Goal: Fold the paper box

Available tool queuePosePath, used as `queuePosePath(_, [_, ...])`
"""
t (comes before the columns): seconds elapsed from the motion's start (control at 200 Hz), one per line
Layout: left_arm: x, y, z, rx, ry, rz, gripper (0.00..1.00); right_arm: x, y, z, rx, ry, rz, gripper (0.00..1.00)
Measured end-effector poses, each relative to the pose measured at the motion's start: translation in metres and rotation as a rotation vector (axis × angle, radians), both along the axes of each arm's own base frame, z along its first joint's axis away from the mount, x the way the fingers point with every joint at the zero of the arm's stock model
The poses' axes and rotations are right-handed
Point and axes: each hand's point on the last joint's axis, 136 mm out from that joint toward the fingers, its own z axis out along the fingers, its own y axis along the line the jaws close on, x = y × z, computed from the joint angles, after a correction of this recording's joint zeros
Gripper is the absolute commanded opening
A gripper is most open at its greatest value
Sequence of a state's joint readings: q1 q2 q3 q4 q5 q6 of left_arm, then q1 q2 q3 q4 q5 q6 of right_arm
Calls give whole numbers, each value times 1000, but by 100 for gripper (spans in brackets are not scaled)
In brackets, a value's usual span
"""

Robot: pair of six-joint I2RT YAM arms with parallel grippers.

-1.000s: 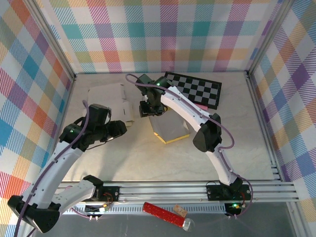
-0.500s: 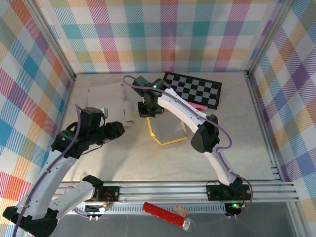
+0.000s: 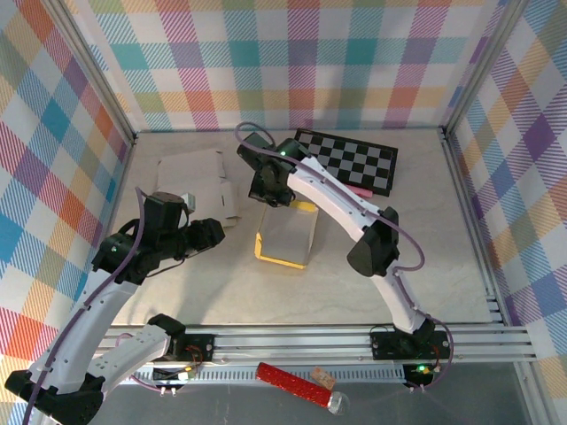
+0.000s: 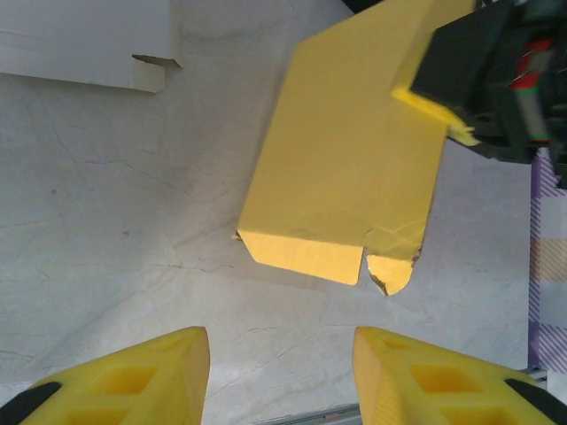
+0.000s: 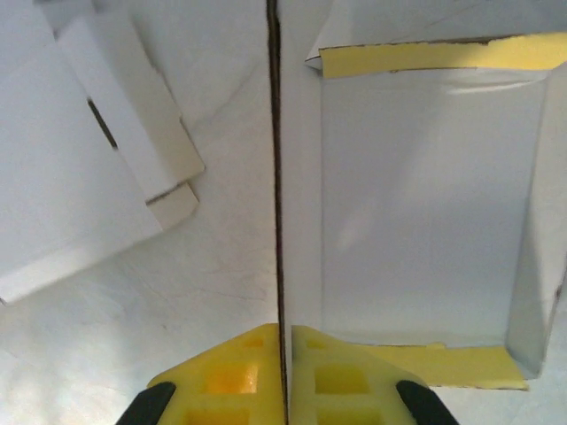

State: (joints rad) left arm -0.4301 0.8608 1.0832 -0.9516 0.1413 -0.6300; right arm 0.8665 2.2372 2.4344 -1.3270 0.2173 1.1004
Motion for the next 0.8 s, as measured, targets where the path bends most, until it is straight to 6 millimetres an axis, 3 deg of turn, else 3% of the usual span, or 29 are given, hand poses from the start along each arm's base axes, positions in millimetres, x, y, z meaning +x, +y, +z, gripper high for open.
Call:
queuePosePath(0.14, [-1, -2, 0, -3, 0, -13, 46, -2, -28, 23, 25, -17, -297, 0])
queuePosePath(0.34, [-3, -4, -7, -5, 17, -34, 46, -4, -64, 37, 56, 3, -677, 0])
queuePosePath(0.665, [-9, -7, -21, -11, 55, -52, 46, 16, -117, 17, 51, 55, -1052, 0])
queuePosePath(0.8, [-9, -8, -21, -16, 55, -56, 46, 16, -122, 15, 49, 65, -1092, 4])
